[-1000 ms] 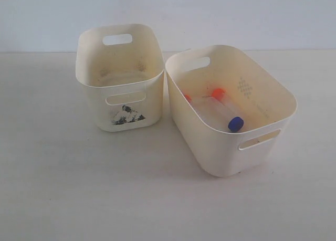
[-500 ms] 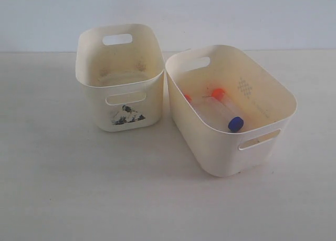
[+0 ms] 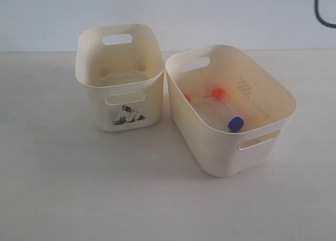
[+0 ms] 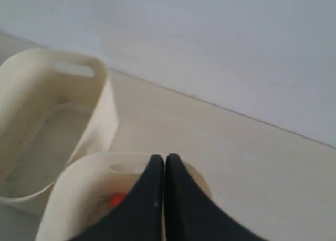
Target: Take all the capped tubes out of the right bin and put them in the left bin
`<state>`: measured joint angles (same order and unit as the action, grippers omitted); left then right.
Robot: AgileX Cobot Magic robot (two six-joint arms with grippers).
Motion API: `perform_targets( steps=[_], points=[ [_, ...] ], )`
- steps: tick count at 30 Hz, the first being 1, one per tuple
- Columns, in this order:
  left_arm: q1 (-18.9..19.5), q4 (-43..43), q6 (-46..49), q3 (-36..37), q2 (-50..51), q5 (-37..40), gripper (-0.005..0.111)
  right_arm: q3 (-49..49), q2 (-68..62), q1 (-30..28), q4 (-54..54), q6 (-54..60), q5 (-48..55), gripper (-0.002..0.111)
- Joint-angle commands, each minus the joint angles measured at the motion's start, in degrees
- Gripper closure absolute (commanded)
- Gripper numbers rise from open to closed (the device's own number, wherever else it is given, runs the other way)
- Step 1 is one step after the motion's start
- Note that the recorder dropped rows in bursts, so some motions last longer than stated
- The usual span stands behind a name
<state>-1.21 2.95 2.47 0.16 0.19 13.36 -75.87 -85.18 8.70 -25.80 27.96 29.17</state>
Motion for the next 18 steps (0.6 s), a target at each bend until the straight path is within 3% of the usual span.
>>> perform_targets(
  steps=[1, 5, 9, 18],
  points=[
    [0.1, 0.0, -0.5, -0.2, -0.2, -0.1, 0.102, -9.8, -6.5, 4.7, 9.8, -6.1, 11.5, 0.109],
    [0.1, 0.0, -0.5, -0.2, -0.2, -0.1, 0.102, -18.5, -14.6, 5.2, 22.8, -17.4, 26.0, 0.109],
    [0.1, 0.0, -0.5, -0.2, -0.2, -0.1, 0.102, -25.9, -21.9, 5.2, 26.9, -15.9, 40.2, 0.109],
    [0.1, 0.0, -0.5, -0.2, -0.2, -0.1, 0.102, -29.1, -32.1, 5.2, 24.6, -14.0, 40.8, 0.109]
  ],
)
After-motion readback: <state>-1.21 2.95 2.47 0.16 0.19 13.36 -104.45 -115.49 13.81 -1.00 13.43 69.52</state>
